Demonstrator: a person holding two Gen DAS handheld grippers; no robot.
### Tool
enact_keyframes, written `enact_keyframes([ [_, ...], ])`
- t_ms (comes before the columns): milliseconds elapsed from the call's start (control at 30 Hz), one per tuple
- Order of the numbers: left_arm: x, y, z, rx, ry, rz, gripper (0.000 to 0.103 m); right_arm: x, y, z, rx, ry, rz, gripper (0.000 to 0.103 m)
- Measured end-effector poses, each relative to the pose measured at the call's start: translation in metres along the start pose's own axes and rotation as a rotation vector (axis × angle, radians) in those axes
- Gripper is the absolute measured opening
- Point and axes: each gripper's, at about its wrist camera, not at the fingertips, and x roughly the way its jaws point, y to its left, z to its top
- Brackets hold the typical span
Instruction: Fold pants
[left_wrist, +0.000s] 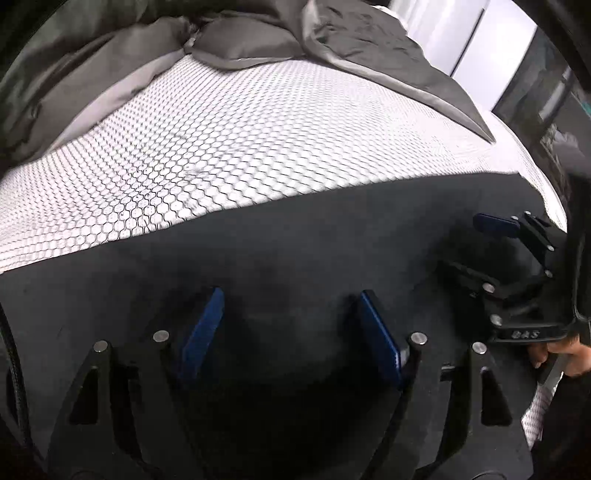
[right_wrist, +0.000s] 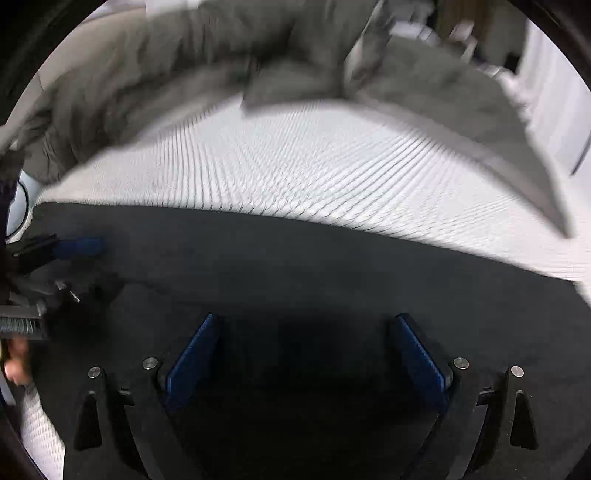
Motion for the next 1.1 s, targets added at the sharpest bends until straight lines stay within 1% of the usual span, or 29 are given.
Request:
enact_keyframes([
  [33, -0.004, 0.011, 0.0, -0.019, -0.013, -0.044, 0.068, -0.001, -0.004, 0.0, -0.022, -0.014, 0.011, 0.096],
  [67, -0.01, 0.022, 0.0, -0.039, -0.014, -0.052, 0.068, -0.004, -0.018, -0.001, -0.031, -0.012, 0.004, 0.096],
  [100, -0.016, 0.036, -0.001, -0.057, -0.015, -0.033, 0.066, -0.012, -0.041, -0.011, -0.034, -0.015, -0.046, 0.096],
  [133, -0.023, 0.055, -0.002, -0.077, -0.019, 0.026, 0.066, -0.011, -0.066, -0.008, -0.025, -0.017, -0.122, 0.097],
  [167, -0.029, 0.077, -0.004, -0.095, -0.021, 0.07, 0.066, -0.012, -0.098, -0.014, 0.012, -0.015, -0.188, 0.098],
  [200, -0.034, 0.093, -0.006, -0.115, -0.024, 0.093, 0.065, -0.011, -0.124, -0.019, 0.066, -0.003, -0.226, 0.098],
  [233, -0.041, 0.108, -0.01, -0.14, -0.036, 0.093, 0.065, -0.011, -0.156, -0.025, 0.139, 0.007, -0.263, 0.098],
  [267, -0.049, 0.118, -0.013, -0.159, -0.045, 0.093, 0.064, -0.014, -0.184, -0.033, 0.203, 0.002, -0.264, 0.098],
  [300, -0.053, 0.123, -0.011, -0.163, -0.046, 0.085, 0.062, -0.018, -0.202, -0.041, 0.236, -0.013, -0.233, 0.097],
  [333, -0.06, 0.124, -0.014, -0.168, -0.049, 0.099, 0.063, -0.021, -0.208, -0.043, 0.242, -0.023, -0.249, 0.096],
  [367, -0.067, 0.124, -0.016, -0.176, -0.051, 0.142, 0.063, -0.026, -0.209, -0.046, 0.219, -0.036, -0.27, 0.096],
  [400, -0.076, 0.121, -0.02, -0.185, -0.05, 0.165, 0.063, -0.029, -0.209, -0.046, 0.209, -0.035, -0.282, 0.096],
  [433, -0.094, 0.119, -0.031, -0.206, -0.07, 0.146, 0.063, -0.037, -0.201, -0.049, 0.2, -0.037, -0.297, 0.097],
  [467, -0.11, 0.118, -0.043, -0.228, -0.092, 0.121, 0.063, -0.046, -0.2, -0.053, 0.201, -0.054, -0.284, 0.097],
  [500, -0.125, 0.12, -0.053, -0.257, -0.121, 0.1, 0.063, -0.057, -0.194, -0.055, 0.213, -0.085, -0.249, 0.097],
  [533, -0.146, 0.124, -0.07, -0.306, -0.167, 0.098, 0.066, -0.072, -0.184, -0.065, 0.235, -0.12, -0.205, 0.097],
  [600, -0.181, 0.128, -0.105, -0.388, -0.225, 0.108, 0.07, -0.1, -0.174, -0.092, 0.303, -0.186, -0.138, 0.097],
  [633, -0.201, 0.135, -0.13, -0.447, -0.259, 0.104, 0.071, -0.111, -0.173, -0.106, 0.338, -0.215, -0.105, 0.097],
  [667, -0.21, 0.14, -0.143, -0.486, -0.273, 0.103, 0.071, -0.116, -0.172, -0.112, 0.375, -0.233, -0.059, 0.097],
  [733, -0.224, 0.151, -0.177, -0.591, -0.295, 0.091, 0.071, -0.129, -0.172, -0.131, 0.456, -0.231, 0.002, 0.097],
  [800, -0.227, 0.159, -0.201, -0.654, -0.299, 0.074, 0.071, -0.149, -0.175, -0.151, 0.512, -0.284, 0.038, 0.097],
  [867, -0.222, 0.166, -0.211, -0.694, -0.289, 0.03, 0.066, -0.161, -0.183, -0.177, 0.581, -0.315, 0.085, 0.098],
  [933, -0.208, 0.173, -0.211, -0.735, -0.26, 0.006, 0.064, -0.167, -0.19, -0.195, 0.641, -0.308, 0.117, 0.097],
  [967, -0.198, 0.178, -0.207, -0.751, -0.253, -0.007, 0.064, -0.176, -0.19, -0.204, 0.66, -0.317, 0.124, 0.097],
  [1000, -0.191, 0.182, -0.204, -0.764, -0.249, -0.005, 0.063, -0.184, -0.194, -0.213, 0.684, -0.334, 0.13, 0.097],
  [1067, -0.181, 0.187, -0.193, -0.771, -0.274, 0.024, 0.053, -0.201, -0.201, -0.234, 0.726, -0.357, 0.128, 0.097],
  [1100, -0.181, 0.192, -0.189, -0.793, -0.298, 0.037, 0.04, -0.203, -0.205, -0.24, 0.74, -0.358, 0.122, 0.097],
])
